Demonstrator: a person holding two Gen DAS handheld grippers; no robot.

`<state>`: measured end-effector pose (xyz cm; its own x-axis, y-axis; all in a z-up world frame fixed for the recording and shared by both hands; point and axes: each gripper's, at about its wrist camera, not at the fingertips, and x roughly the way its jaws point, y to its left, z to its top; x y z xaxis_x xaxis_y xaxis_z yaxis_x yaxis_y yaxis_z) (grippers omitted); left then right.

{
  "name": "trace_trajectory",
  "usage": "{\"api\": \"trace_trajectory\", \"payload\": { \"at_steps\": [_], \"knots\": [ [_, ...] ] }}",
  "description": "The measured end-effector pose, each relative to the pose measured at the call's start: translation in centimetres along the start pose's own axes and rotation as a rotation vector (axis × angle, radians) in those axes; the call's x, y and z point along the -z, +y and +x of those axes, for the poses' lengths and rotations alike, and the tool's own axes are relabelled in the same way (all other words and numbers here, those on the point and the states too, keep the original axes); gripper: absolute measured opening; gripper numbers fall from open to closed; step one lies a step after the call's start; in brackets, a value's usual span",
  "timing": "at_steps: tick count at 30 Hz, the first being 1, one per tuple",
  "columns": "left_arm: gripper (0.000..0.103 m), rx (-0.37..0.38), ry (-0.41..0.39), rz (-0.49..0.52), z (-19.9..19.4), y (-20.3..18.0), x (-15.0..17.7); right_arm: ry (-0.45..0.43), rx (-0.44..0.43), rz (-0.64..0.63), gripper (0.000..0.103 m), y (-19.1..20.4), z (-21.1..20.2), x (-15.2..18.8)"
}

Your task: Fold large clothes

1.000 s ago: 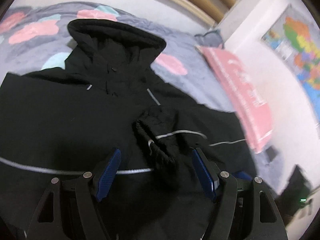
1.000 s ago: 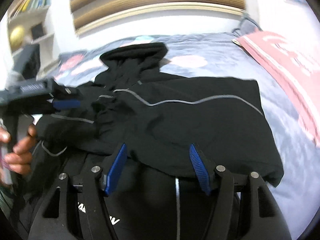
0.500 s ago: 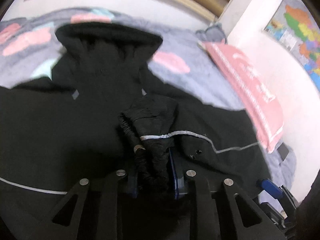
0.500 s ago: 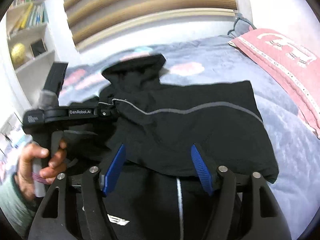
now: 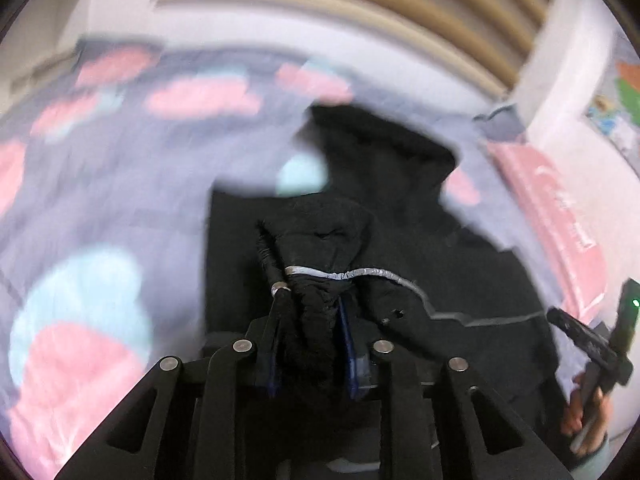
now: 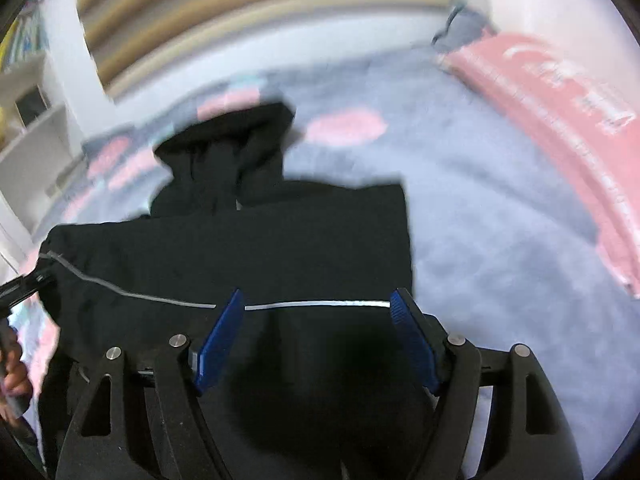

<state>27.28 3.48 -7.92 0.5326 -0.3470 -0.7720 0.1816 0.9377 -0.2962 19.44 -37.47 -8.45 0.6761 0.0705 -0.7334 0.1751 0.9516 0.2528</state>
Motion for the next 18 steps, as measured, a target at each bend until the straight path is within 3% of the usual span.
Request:
{"api": "trace_trajectory", "payload": {
  "at_steps": [2,3,6,10,11,12,13,14,16,18],
  "knots": [
    [0.029,0.009,0.081,-0.032,2.1,1.6,1.1,0.069,0.062,-0.024,0.083,0.8,3.4,1.0],
    [0.03,0.046,0.083,-0.049,2.7,2.4,1.9,0.073,0.099,-0.058,0.086,1.3,4.4,1.6],
    [0.031,0.09,0.051,-0.057,2.3,2.8,2.3,0.053,0.126,-0.1,0.088,1.9,4.7,2.3],
    [0.034,0.082,-0.022,-0.04,-1.1,2.2,2.3,0.078,0.103,-0.081,0.088,1.5,3.9,1.5],
    [0.034,0.07,-0.067,-0.016,-2.4,1.5,2.1,0.057,0.089,-0.064,0.088,1.6,2.8,1.2],
    [0.043,0.076,-0.107,0.014,-3.9,0.7,1.9,0.038,0.069,-0.055,0.088,1.8,2.0,1.0],
    [0.057,0.093,-0.116,0.031,-4.6,0.0,1.6,0.016,0.03,-0.049,0.088,2.2,1.0,0.8],
    [0.061,0.107,-0.121,0.044,-5.0,-0.7,1.3,0.003,-0.012,-0.051,0.088,2.9,0.3,0.6],
    [0.062,0.131,-0.132,0.097,-5.2,-3.0,0.8,-0.002,-0.082,-0.08,0.088,4.9,-0.5,0.2],
    [0.062,0.088,-0.126,0.162,-4.1,-5.2,1.0,0.017,-0.117,-0.129,0.088,7.1,-0.1,0.4]
  ]
}}
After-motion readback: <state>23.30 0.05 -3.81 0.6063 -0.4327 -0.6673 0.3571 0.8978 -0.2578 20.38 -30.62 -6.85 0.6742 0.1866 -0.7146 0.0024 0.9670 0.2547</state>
